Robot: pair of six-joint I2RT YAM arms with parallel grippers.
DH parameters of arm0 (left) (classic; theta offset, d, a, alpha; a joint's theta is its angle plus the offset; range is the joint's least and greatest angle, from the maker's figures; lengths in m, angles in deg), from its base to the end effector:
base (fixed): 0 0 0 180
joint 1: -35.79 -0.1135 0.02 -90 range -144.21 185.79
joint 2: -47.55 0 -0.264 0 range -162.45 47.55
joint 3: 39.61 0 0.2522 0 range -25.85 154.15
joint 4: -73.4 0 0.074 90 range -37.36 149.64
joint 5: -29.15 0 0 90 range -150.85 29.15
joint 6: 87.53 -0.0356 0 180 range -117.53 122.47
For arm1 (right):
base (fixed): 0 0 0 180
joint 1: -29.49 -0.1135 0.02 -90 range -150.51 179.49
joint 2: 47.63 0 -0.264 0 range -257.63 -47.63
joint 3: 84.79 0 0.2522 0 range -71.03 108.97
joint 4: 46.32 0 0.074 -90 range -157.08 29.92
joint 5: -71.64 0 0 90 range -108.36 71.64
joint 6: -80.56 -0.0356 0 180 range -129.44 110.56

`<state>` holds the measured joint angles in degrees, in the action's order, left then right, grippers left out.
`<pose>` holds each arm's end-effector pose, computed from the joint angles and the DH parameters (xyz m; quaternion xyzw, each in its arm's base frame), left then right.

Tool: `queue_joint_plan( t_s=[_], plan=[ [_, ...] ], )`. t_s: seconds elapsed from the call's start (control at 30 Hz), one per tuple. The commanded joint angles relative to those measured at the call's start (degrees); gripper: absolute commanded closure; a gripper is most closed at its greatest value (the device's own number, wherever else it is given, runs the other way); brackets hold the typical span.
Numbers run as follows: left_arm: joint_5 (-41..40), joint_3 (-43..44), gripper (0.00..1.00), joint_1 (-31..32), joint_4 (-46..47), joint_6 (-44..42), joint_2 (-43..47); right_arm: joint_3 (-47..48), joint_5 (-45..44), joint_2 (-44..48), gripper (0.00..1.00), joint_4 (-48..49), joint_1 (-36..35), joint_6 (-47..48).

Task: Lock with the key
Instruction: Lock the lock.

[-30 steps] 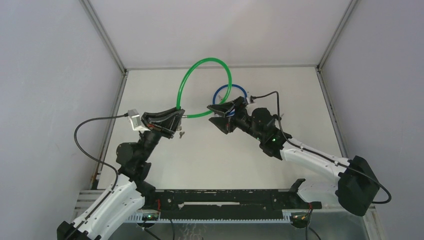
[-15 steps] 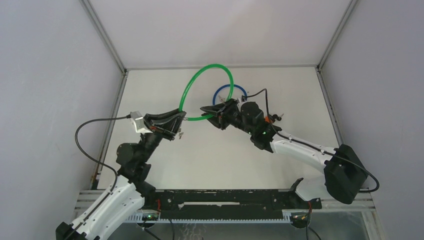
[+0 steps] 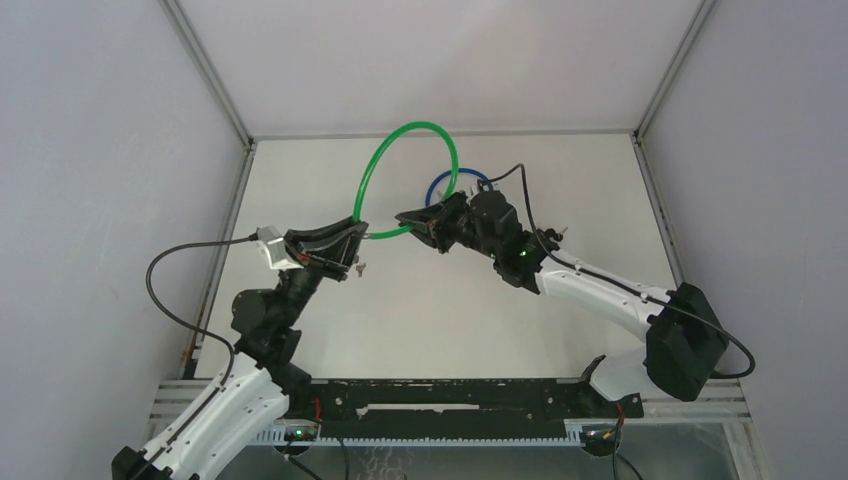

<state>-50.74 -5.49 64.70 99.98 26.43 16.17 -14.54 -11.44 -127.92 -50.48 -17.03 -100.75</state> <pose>0.1209 -0.0739 0.3164 0.0977 0.4994 -0.4226 0.7500 0.2238 0.2423 0.3029 0.2658 0.7424 0.5892 0.1762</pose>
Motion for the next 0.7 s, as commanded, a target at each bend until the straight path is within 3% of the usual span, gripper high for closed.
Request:
queue_joint_plan(
  t_s=[0.0,0.2,0.47,0.67],
  plan=[
    [2.21,-0.46,1.00,0.75,1.67,1.07,-1.07,7.42,-1.29,3.00,1.00,0.76,-2.36,9.43],
    [1.24,1.44,1.00,0.80,-2.41,2.30,-1.03,9.86,-0.66,3.03,1.00,-1.07,-2.64,15.87],
    [1.64,7.86,0.99,0.79,-17.08,3.43,-0.01,9.79,3.51,5.22,1.00,-1.72,0.55,26.07],
    [0.05,10.21,0.93,0.72,-21.84,5.39,-0.19,10.30,5.13,6.55,1.00,-2.41,1.94,30.07]
  ],
)
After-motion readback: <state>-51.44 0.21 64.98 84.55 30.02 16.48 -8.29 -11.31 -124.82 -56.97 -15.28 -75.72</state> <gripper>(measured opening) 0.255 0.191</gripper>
